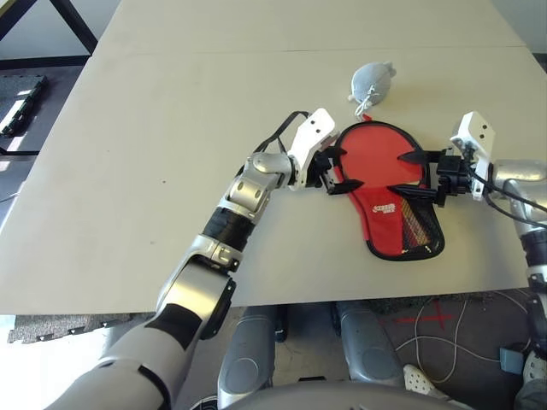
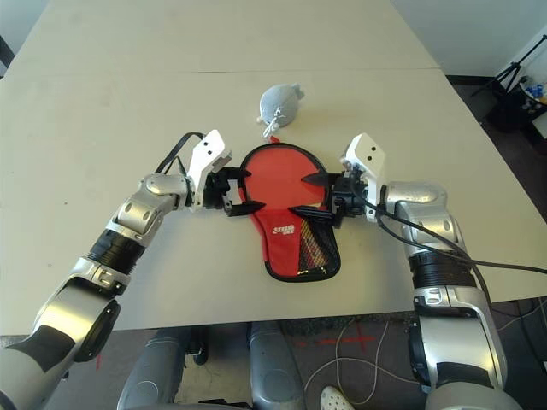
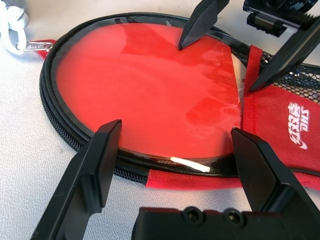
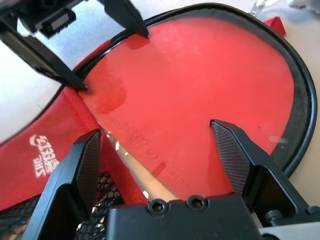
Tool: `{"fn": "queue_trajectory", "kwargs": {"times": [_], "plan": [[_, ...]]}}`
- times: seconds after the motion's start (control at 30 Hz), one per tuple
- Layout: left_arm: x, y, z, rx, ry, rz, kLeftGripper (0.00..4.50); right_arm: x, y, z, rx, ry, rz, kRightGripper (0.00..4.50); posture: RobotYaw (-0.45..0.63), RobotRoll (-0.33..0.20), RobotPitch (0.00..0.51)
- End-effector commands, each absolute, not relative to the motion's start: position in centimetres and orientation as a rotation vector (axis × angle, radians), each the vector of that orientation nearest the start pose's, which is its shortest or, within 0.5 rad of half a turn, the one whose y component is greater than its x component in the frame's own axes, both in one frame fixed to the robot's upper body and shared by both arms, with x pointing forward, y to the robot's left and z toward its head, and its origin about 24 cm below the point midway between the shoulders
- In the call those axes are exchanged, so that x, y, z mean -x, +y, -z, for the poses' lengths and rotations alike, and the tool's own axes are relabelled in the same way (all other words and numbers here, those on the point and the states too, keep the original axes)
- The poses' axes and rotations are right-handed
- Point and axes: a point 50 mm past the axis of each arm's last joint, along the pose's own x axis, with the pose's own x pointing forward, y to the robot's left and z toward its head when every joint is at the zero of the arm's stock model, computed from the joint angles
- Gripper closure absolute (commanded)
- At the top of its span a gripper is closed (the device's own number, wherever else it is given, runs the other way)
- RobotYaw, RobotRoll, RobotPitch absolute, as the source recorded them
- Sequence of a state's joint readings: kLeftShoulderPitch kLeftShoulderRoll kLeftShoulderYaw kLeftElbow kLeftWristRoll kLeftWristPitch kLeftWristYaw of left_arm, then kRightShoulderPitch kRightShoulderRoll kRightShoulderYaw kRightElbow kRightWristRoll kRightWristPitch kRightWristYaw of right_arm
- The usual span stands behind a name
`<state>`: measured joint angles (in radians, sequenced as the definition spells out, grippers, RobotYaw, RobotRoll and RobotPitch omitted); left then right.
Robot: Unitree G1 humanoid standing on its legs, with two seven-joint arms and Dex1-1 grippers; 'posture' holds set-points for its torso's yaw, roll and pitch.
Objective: Store the ping-pong paddle in its case and zip it.
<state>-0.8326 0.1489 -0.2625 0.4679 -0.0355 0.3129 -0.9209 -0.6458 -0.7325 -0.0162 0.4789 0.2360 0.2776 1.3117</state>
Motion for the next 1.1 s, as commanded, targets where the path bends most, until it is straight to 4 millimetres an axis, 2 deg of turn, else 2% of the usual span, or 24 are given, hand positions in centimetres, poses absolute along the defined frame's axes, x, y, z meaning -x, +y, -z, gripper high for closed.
{"fn": "queue_trajectory", "kwargs": {"times": [0.03,0.37,0.67,1.1], "plan": [[-34.3,4.3,-11.9,-0.354,0.24,1.23,0.04,-32.3,-26.5,-17.1,0.234,0.26,-1.003,0.0,-0.18,0.0,0.268],[-34.0,4.3,-11.8,-0.358,0.246,1.234,0.04,-33.2,-28.5,-18.8,0.111,0.152,-0.788,0.0,-0.17,0.0,0.262],[-33.9,4.4,-11.7,-0.365,0.249,1.235,0.04,-34.2,-30.7,-17.9,0.123,0.134,-0.551,0.0,-0.17,0.0,0.252],[-33.7,4.5,-11.6,-0.361,0.249,1.233,0.04,-34.3,-31.4,-17.7,0.118,0.132,-0.507,0.0,-0.16,0.0,0.255]]}}
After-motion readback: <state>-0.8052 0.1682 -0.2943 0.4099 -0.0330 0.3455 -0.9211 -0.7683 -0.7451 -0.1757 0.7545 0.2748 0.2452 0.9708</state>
